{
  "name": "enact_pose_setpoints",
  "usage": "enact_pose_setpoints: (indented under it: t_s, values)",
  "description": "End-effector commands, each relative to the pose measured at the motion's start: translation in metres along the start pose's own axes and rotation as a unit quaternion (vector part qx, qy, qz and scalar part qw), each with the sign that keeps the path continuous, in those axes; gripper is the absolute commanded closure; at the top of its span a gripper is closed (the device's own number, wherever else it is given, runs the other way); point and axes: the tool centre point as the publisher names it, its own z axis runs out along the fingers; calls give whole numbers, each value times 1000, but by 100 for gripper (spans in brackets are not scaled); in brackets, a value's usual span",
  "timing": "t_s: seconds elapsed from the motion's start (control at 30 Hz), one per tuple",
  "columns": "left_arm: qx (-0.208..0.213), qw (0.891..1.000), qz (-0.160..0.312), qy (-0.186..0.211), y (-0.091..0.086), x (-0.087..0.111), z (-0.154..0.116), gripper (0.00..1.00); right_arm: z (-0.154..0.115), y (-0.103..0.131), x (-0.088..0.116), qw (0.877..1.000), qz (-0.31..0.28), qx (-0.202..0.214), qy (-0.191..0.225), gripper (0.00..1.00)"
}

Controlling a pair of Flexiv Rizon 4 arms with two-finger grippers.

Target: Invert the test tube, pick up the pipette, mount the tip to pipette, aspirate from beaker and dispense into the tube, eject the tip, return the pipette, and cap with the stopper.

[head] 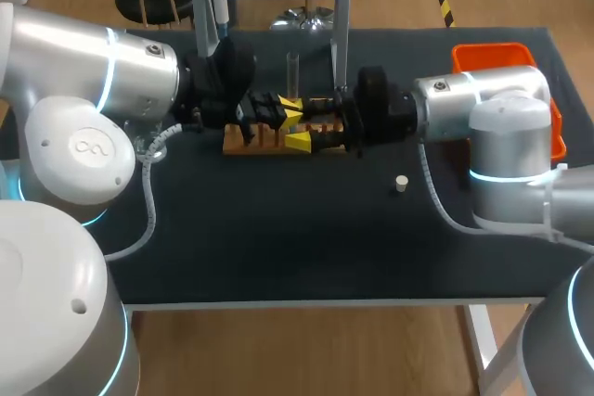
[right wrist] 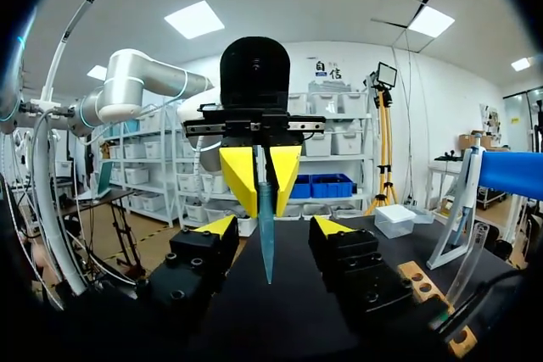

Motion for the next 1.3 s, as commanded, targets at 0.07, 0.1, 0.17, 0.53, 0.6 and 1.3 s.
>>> enact_pose_setpoints:
  t_s: [0.07, 0.1, 0.17, 0.53, 0.6, 1.3]
  values:
    - [-1, 1000, 0, 2, -1, -1, -2, 100, 2, 0, 1, 1000, 0, -2, 1, 55]
    - [-1, 1000, 0, 2, -1, -1, -2, 100, 2, 0, 1, 1000, 0, -2, 1, 56]
    - [-1, 1000, 0, 2, -1, -1, -2, 100, 1, 0, 1, 1000, 0, -3, 1, 59]
    - [-1, 1000, 0, 2, -1, -1, -2, 100, 0, 0, 3, 1000, -1, -4, 3, 84]
    - [-1, 1000, 0, 2, -1, -1, -2, 100, 0, 0, 3, 1000, 0, -4, 3, 93]
    - [-1, 1000, 0, 2, -1, -1, -2, 0, -16, -2, 9, 1000, -2, 2, 2, 100]
